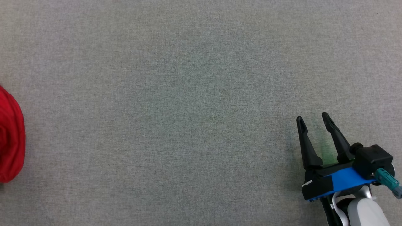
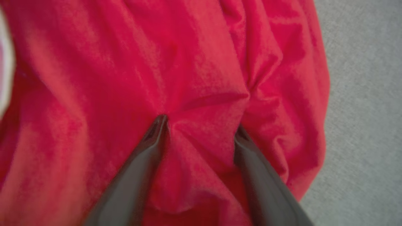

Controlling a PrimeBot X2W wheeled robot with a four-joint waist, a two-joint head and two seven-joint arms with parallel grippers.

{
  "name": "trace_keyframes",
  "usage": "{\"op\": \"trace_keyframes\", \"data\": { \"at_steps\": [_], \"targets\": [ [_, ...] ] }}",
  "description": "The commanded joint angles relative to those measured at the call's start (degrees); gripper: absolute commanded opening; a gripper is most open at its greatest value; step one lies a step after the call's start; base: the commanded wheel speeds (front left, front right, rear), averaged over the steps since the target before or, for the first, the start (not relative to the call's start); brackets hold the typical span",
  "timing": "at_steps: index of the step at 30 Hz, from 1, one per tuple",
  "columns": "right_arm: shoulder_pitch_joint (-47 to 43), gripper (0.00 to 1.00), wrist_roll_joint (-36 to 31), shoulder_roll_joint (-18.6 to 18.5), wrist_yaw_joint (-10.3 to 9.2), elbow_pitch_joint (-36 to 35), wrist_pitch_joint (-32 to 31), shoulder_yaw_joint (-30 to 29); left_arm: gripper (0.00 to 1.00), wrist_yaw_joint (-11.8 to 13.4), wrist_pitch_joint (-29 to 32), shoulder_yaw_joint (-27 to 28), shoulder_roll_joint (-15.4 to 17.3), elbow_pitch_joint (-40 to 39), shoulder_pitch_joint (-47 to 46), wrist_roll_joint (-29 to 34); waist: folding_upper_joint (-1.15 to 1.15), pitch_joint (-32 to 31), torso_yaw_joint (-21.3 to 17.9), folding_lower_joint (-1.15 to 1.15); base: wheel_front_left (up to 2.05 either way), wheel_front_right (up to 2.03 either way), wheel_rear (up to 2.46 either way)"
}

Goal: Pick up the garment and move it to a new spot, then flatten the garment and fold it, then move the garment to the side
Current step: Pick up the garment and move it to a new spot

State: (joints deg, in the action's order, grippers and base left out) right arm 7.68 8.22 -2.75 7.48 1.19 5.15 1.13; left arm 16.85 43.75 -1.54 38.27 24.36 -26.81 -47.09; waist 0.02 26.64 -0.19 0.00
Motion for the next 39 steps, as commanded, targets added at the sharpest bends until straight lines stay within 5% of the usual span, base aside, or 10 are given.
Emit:
{"op": "trace_keyframes", "data": {
  "at_steps": [1,8,15,27,39],
  "targets": [
    [0.43,1.00,0.18,-0.28,0.03,0.44,0.49,-0.48,0.00,-0.16,0.67,-0.91,0.05,0.73,0.31,0.42,-0.02,-0.26,0.18,0.00,0.00,0.00,0.00],
    [0.34,1.00,1.77,-0.27,0.02,2.94,1.59,-0.22,0.00,-6.60,-9.45,-0.33,3.42,-2.06,-5.51,3.38,-0.02,-4.93,2.44,0.00,0.00,0.00,0.00],
    [-1.25,1.00,3.68,-0.28,0.02,6.66,3.09,0.95,0.00,-9.89,-14.08,-3.09,5.39,-7.58,-13.33,7.85,-0.02,-12.69,4.21,0.00,0.00,0.00,0.00],
    [-5.09,1.00,6.14,-0.27,0.03,10.42,4.26,2.15,0.00,-11.76,-10.58,-13.51,-3.19,-19.66,-24.69,9.79,-0.02,-24.67,-2.64,0.00,0.00,0.00,0.00],
    [-6.64,1.00,5.53,-0.25,0.03,7.74,2.13,2.39,0.00,-13.96,-12.27,-22.19,-13.40,-22.88,-20.37,8.32,-0.02,-25.17,-14.57,0.00,0.00,0.00,0.00]
  ]
}}
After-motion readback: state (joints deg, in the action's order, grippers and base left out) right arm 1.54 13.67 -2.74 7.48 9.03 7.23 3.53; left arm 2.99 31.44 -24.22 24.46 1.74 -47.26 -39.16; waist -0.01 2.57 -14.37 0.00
